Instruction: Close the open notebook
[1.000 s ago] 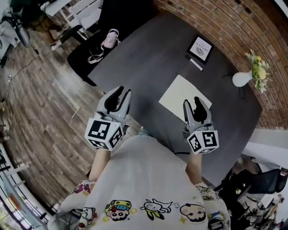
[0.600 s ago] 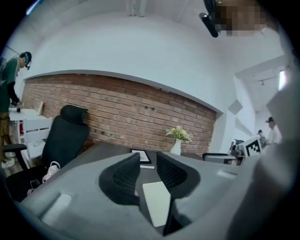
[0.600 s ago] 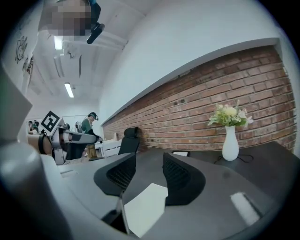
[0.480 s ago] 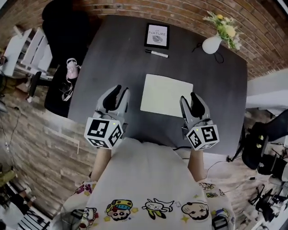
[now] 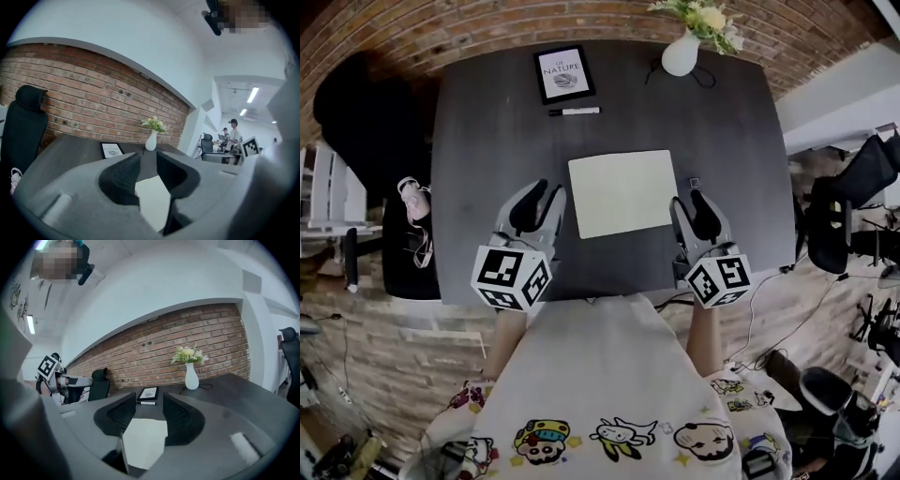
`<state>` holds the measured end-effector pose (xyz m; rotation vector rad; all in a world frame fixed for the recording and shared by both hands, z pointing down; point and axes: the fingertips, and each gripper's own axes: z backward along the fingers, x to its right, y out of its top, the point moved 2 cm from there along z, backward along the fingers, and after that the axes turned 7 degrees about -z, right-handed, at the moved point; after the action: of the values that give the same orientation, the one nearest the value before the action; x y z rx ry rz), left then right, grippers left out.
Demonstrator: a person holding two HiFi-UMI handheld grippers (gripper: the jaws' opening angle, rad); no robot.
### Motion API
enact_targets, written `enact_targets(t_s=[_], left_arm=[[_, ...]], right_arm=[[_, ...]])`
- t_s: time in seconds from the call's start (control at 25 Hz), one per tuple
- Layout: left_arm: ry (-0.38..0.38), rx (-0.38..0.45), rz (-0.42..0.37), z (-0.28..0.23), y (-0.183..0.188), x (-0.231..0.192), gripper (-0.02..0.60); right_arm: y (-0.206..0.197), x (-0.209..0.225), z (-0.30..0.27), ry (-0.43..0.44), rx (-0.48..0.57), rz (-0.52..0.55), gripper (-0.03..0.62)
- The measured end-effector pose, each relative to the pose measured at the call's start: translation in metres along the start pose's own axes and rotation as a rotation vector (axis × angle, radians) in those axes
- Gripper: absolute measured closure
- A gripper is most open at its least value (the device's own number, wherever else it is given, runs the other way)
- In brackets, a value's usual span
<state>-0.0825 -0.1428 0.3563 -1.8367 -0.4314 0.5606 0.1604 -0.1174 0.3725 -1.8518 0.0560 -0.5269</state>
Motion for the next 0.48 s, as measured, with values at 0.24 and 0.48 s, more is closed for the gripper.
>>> enact_targets(t_s=[0.24, 0.48], left_arm=[[-0.046, -0.023, 0.012, -0.012, -0.009, 0.006, 0.479], [-0.071, -0.051, 0.032, -0.018, -0.021, 0.014, 0.479]], right_arm=[[-0.008, -0.001, 0.006, -0.017, -0.012, -0.015, 0.418], [-0.017, 0.0, 0.01, -0.021, -0.029, -0.04, 0.418]])
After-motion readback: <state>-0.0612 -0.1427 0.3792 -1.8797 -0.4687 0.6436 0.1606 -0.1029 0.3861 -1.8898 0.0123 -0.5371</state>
